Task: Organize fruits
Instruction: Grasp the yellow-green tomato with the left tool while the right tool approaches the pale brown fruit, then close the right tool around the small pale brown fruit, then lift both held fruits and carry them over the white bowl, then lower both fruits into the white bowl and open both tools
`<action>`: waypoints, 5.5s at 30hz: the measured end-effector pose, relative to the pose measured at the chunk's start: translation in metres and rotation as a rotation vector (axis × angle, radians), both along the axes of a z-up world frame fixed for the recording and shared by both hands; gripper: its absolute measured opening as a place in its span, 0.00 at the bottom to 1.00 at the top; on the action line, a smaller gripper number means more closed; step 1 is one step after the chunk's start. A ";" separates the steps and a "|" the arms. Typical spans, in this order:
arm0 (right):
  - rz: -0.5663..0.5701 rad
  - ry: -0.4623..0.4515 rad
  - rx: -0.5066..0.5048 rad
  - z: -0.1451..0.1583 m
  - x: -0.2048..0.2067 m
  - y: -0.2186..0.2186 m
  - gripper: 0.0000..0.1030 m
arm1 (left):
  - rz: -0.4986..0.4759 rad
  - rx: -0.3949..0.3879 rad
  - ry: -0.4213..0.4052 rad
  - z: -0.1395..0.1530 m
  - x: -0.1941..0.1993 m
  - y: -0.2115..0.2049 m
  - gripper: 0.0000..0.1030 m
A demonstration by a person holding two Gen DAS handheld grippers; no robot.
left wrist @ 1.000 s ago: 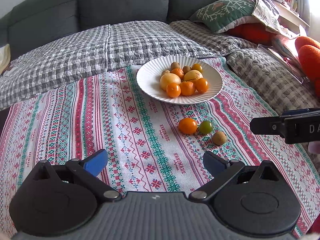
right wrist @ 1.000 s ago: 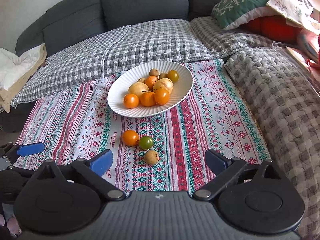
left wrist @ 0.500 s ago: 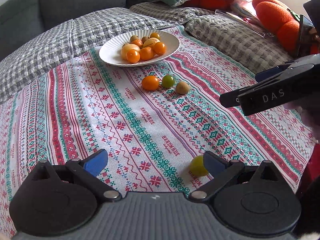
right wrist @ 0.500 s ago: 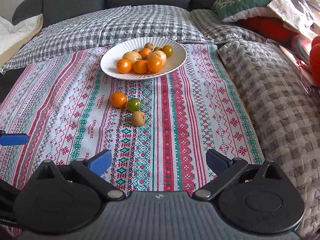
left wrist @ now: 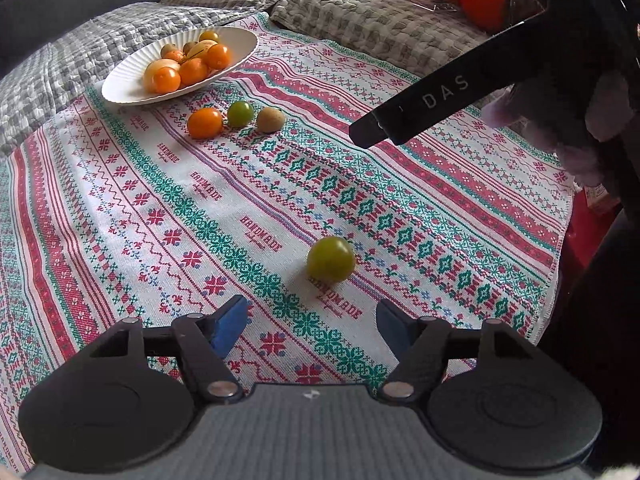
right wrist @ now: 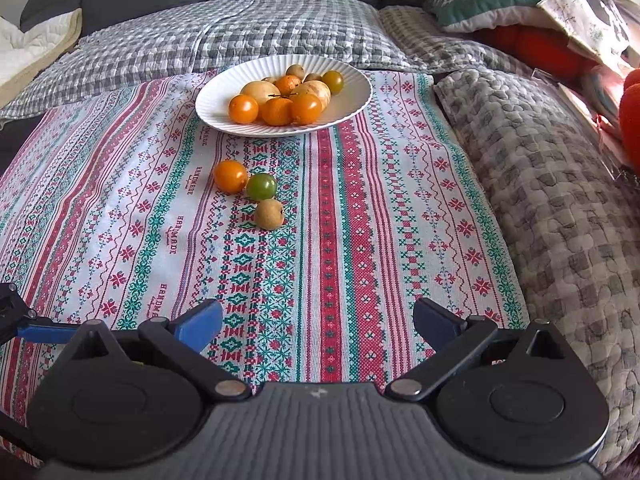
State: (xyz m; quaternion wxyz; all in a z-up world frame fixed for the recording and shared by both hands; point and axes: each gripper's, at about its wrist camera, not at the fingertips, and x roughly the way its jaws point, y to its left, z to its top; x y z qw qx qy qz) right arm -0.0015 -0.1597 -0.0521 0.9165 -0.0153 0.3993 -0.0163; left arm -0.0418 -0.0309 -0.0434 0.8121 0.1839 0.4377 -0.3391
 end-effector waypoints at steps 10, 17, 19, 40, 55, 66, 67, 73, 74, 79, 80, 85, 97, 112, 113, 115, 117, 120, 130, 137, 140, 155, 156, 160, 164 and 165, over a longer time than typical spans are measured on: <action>-0.006 0.009 0.009 -0.001 0.002 -0.001 0.99 | 0.007 -0.065 0.024 0.002 0.008 -0.014 0.38; -0.005 0.014 0.000 -0.002 0.003 -0.001 0.99 | 0.052 -0.051 0.054 -0.003 0.017 -0.024 0.15; -0.002 0.013 0.002 -0.002 0.004 -0.001 0.99 | 0.063 -0.052 0.062 -0.003 0.020 -0.025 0.14; 0.127 -0.083 0.049 -0.011 0.026 -0.012 0.80 | 0.109 -0.123 0.040 0.001 0.040 -0.017 0.24; 0.227 -0.127 0.072 -0.027 0.062 0.000 0.47 | 0.059 -0.083 0.019 -0.015 0.046 -0.024 0.18; 0.257 -0.129 0.037 -0.031 0.068 0.009 0.22 | 0.037 -0.068 0.007 -0.016 0.044 -0.025 0.18; 0.260 -0.129 0.041 -0.030 0.068 0.009 0.21 | 0.035 -0.064 0.003 -0.016 0.043 -0.026 0.18; 0.266 -0.124 0.062 -0.029 0.065 0.004 0.21 | 0.039 -0.067 0.006 -0.015 0.042 -0.024 0.19; 0.264 -0.123 0.071 -0.028 0.064 0.003 0.21 | 0.040 -0.069 0.008 -0.015 0.042 -0.024 0.19; 0.266 -0.116 0.081 -0.027 0.056 -0.002 0.21 | 0.033 -0.073 0.008 -0.014 0.040 -0.025 0.20; 0.266 -0.112 0.081 -0.027 0.054 -0.002 0.21 | 0.030 -0.076 0.009 -0.014 0.039 -0.025 0.21; 0.273 -0.109 0.093 -0.024 0.047 -0.005 0.21 | 0.015 -0.083 0.008 -0.013 0.034 -0.025 0.26; 0.279 -0.109 0.099 -0.022 0.042 -0.002 0.21 | 0.062 -0.099 0.028 -0.012 0.040 -0.027 0.26; 0.248 -0.139 0.147 -0.015 0.038 -0.011 0.21 | 0.144 -0.135 0.019 -0.007 0.053 -0.021 0.17; 0.244 -0.142 0.150 -0.015 0.038 -0.012 0.21 | 0.155 -0.138 0.015 -0.006 0.054 -0.019 0.17; 0.237 -0.153 0.157 -0.013 0.038 -0.013 0.21 | 0.184 -0.148 0.002 -0.003 0.056 -0.016 0.17; 0.227 -0.161 0.166 -0.011 0.038 -0.015 0.21 | 0.211 -0.159 -0.012 0.001 0.058 -0.013 0.17; 0.209 -0.171 0.184 -0.009 0.040 -0.019 0.21 | 0.250 -0.175 -0.042 0.007 0.063 -0.010 0.17; 0.155 -0.245 0.255 0.006 0.055 -0.041 0.21 | 0.338 -0.193 -0.140 0.023 0.095 -0.015 0.17; 0.112 -0.295 0.277 0.015 0.089 -0.054 0.21 | 0.381 -0.213 -0.207 0.036 0.144 -0.030 0.17; 0.084 -0.321 0.305 0.017 0.105 -0.062 0.21 | 0.405 -0.214 -0.235 0.041 0.175 -0.028 0.17; 0.094 -0.330 0.243 0.007 0.147 -0.059 0.21 | 0.487 -0.176 -0.206 0.026 0.263 -0.026 0.18; 0.095 -0.328 0.238 0.006 0.148 -0.058 0.21 | 0.489 -0.177 -0.201 0.025 0.264 -0.026 0.17; 0.094 -0.322 0.233 0.005 0.148 -0.058 0.24 | 0.500 -0.188 -0.187 0.024 0.267 -0.022 0.19; 0.088 -0.326 0.239 0.008 0.145 -0.058 0.32 | 0.508 -0.193 -0.191 0.026 0.263 -0.019 0.28; 0.085 -0.327 0.242 0.009 0.144 -0.058 0.35 | 0.512 -0.194 -0.194 0.027 0.261 -0.018 0.32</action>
